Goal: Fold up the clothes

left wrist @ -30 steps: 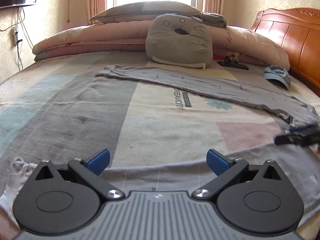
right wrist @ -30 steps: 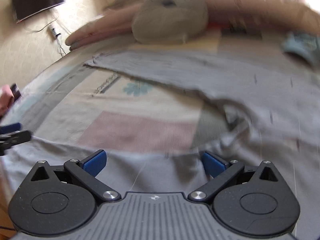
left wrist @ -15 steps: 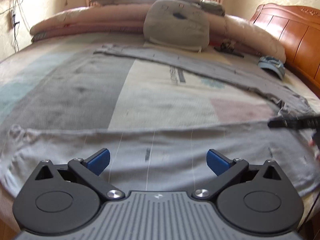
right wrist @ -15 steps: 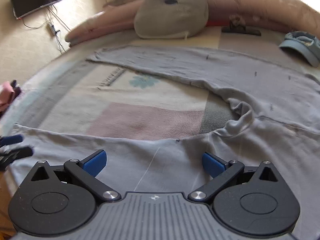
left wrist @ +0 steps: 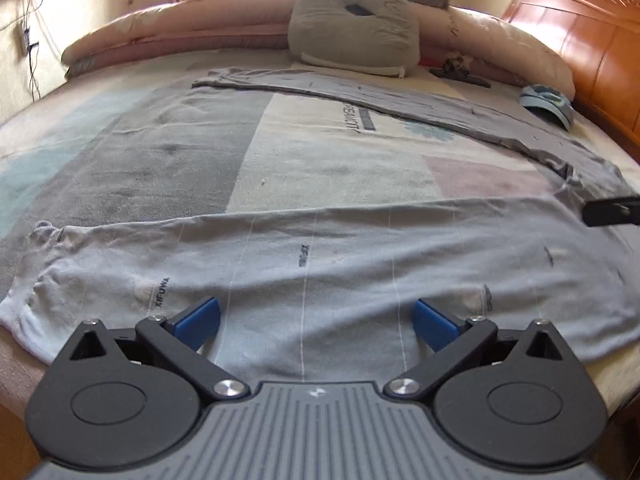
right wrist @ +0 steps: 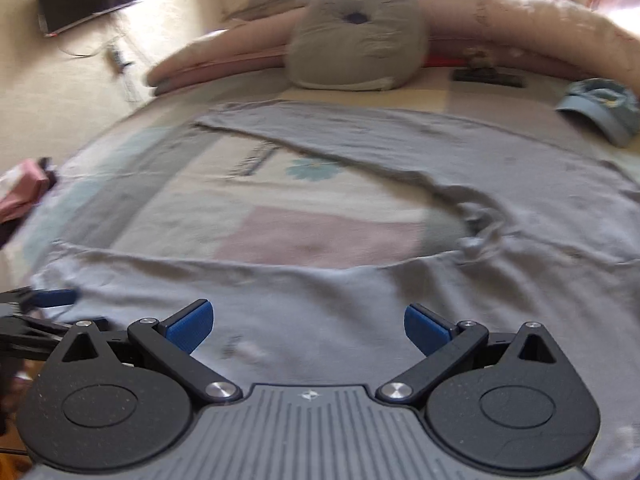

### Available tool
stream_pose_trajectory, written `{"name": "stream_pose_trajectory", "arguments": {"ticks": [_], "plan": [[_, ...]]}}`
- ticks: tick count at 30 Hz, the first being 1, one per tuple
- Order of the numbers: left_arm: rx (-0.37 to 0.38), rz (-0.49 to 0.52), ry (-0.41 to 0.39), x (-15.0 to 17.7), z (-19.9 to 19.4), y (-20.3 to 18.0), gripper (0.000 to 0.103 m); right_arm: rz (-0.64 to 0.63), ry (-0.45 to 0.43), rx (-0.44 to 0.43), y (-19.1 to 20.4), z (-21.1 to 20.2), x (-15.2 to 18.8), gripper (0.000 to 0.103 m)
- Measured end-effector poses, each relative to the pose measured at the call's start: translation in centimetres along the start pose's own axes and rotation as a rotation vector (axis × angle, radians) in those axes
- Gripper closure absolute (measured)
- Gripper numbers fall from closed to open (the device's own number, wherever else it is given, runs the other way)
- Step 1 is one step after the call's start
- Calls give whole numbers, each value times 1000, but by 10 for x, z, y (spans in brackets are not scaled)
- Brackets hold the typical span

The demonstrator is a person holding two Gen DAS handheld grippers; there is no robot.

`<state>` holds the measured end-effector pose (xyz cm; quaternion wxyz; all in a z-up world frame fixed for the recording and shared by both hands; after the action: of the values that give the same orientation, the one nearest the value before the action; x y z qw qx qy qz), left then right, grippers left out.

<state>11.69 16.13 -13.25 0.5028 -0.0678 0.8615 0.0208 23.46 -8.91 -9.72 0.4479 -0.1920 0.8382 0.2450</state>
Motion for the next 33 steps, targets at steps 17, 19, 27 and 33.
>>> {"name": "stream_pose_trajectory", "arguments": {"ticks": [17, 19, 27, 33], "plan": [[19, -17, 23, 0, -6, 7, 1, -34, -4, 84, -11, -17, -1, 0], [10, -16, 16, 0, -9, 5, 1, -52, 1, 159, -20, -35, 13, 0], [27, 68, -13, 16, -22, -11, 1, -98, -9, 278, -36, -51, 67, 0], [42, 98, 9, 22, -40, -9, 1, -85, -29, 286, -36, -52, 66, 0]]}}
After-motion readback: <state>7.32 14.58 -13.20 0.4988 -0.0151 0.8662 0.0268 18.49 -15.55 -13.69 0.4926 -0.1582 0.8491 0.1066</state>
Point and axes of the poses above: each gripper's, at about its wrist camera, not at the fingertips, and z roughly the way its jaws point, y to its left, x to its underside, the point moved 6 cm from there along z, roughly the way its jaws point, and after that the axes turned 14 degrees about -y, right-handed, at the moved point
